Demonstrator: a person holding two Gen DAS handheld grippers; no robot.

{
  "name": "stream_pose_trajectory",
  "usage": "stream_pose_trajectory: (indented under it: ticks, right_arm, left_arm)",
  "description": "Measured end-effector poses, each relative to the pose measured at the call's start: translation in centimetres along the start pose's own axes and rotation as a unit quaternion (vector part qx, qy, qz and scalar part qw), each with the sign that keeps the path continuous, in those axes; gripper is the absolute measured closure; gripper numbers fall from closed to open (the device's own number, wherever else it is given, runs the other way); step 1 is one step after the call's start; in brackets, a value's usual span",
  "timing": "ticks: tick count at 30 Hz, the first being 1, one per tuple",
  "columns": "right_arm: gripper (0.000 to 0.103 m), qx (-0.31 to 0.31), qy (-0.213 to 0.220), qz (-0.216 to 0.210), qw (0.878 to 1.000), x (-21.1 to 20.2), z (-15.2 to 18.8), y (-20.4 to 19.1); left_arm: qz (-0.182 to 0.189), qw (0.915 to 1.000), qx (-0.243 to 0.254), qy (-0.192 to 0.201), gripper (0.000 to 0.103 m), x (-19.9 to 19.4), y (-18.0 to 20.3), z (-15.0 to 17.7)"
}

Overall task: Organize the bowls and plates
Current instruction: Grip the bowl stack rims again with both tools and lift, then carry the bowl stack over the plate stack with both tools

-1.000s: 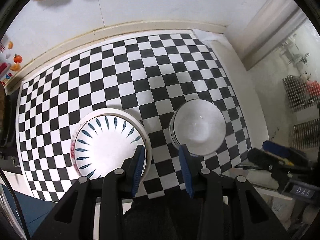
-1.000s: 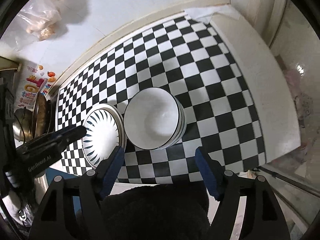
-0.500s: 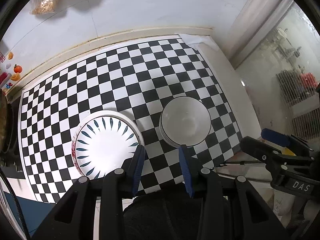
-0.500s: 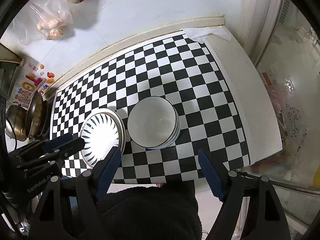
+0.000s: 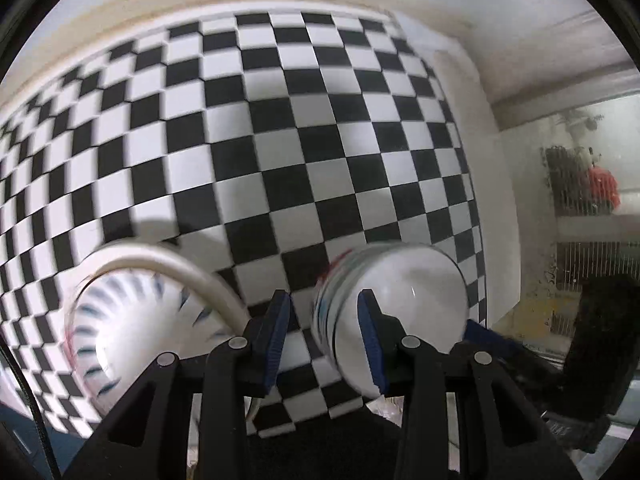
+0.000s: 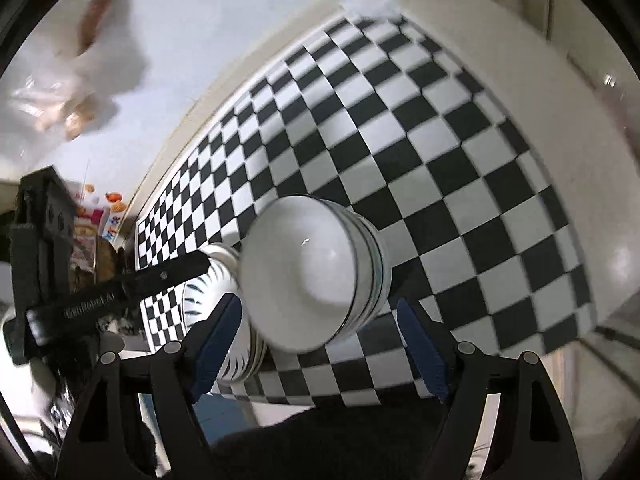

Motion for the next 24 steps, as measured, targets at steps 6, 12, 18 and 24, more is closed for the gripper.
stream_pose_trajectory:
  ticks: [6, 12, 18, 24]
  right_arm:
    - [0.020, 0.056, -0.038, -0.024, 0.997, 4.9, 0.3, 2.5]
    - [0.022, 0.076, -0.082, -0.042, 0.993, 8.6, 1.4, 3.3]
    - [0.038, 0.093, -0.096, -0.044, 0.990, 10.7, 2.2, 4.3]
    - [0.041, 0.106, -0.095, -0.048, 0.989, 11.0, 2.3, 4.8]
  left_arm:
    - [0.014, 0.9970, 0.027, -0.071, 0.069, 4.5, 1.0, 0.4]
    - [0.047, 0.9913, 0.037, -0.117, 0.065, 7.1, 1.7, 1.5]
    - [0.072, 0.9906, 0.049, -0.106, 0.067, 7.0, 1.9, 1.3]
    - [0.067, 0.9929, 0.036, -0.092, 0.067, 6.5, 1.4, 2.1]
Point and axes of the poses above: each gripper's, at about its wrist camera, not at the fingertips, and x roughly the way its jaws point, y to its right, z to its underside, the point moved 9 cm from there along x, roughly the way its jaws point, and after that the axes turned 13 degrees about y, right-handed, at the moved point
